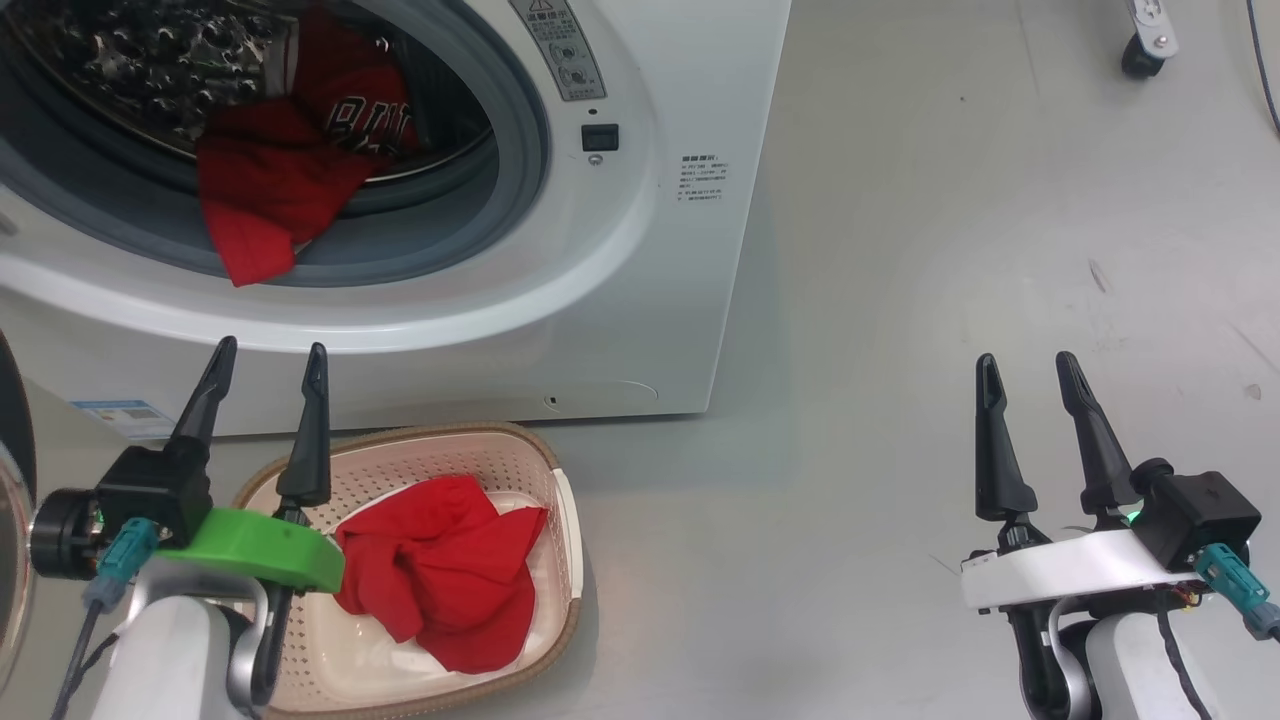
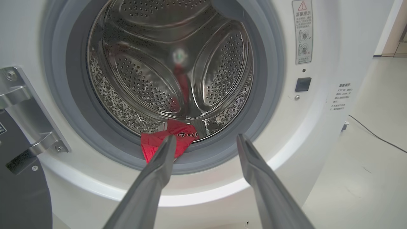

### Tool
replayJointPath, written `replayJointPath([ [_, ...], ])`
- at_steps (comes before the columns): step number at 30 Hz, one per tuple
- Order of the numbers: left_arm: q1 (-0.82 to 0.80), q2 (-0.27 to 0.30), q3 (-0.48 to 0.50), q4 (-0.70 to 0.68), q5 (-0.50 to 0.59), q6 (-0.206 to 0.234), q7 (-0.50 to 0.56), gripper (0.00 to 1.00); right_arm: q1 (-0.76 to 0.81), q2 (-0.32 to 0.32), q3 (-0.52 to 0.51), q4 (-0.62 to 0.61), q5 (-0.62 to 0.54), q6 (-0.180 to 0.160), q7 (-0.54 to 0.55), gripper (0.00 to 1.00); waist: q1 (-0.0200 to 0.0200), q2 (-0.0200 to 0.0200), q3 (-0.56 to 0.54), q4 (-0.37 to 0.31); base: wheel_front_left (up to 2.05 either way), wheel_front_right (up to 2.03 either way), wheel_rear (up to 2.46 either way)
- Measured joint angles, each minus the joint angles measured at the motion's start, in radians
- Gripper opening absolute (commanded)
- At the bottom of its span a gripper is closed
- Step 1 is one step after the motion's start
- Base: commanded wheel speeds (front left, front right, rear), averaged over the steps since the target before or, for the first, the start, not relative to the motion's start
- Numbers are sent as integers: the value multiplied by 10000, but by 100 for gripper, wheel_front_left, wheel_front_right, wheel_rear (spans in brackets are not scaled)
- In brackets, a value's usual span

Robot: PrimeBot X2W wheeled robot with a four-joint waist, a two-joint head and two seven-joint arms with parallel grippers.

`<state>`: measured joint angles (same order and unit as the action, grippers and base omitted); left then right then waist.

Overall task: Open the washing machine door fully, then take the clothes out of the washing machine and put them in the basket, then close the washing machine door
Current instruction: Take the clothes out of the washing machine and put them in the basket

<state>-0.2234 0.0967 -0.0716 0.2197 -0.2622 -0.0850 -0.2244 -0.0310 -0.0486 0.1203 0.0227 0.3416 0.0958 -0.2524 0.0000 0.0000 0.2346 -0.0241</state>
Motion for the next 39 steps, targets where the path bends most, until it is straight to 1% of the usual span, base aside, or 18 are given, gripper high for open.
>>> replayJointPath([
  [7, -313, 579, 69, -155, 451, 209, 809, 100, -65, 8, 345, -98, 0, 0, 0, 100, 0, 0, 640, -215, 0, 0, 0],
  [11, -961, 1028, 113, -159, 669, 278, 1417, 100, -288, 19, 510, -148, 4, 75, 0, 100, 0, 0, 1081, -406, 0, 0, 0],
  [16, -1829, 1687, 184, -25, 1070, 314, 2220, 100, -619, 25, 744, -226, 42, 77, 0, 100, 0, 0, 1671, -727, 0, 0, 0],
  [19, -2452, 2036, 284, 52, 1195, 318, 2617, 100, -807, 29, 890, -249, 274, 75, 0, 100, 0, 0, 2024, -958, 0, 0, 0],
  [23, -3273, 2341, 284, 474, 1369, 316, 3292, 100, -1122, 23, 957, -328, 489, 59, 0, 100, 0, 0, 2464, -1308, 0, 0, 0],
  [24, -3273, 2341, 284, 474, 1369, 316, 3292, 100, -1122, 23, 957, -328, 489, 59, 0, 100, 0, 0, 2464, -1308, 0, 0, 0],
  [28, -3999, 2692, 324, 941, 1588, 316, 3772, 100, -1431, 27, 1141, -351, 698, 52, 0, 100, 0, 0, 2838, -1686, 0, 0, 0],
  [34, -4854, 3195, 303, 1760, 1975, 316, 4617, 100, -1686, 27, 1294, -380, 928, -98, 0, 100, 1, 0, 3315, -2208, 0, 0, 0],
  [39, -5298, 3697, 330, 2372, 2286, 316, 5053, 100, -1768, 31, 1476, -374, 1057, -161, 0, 100, 0, 0, 3614, -2599, 0, 0, 0],
])
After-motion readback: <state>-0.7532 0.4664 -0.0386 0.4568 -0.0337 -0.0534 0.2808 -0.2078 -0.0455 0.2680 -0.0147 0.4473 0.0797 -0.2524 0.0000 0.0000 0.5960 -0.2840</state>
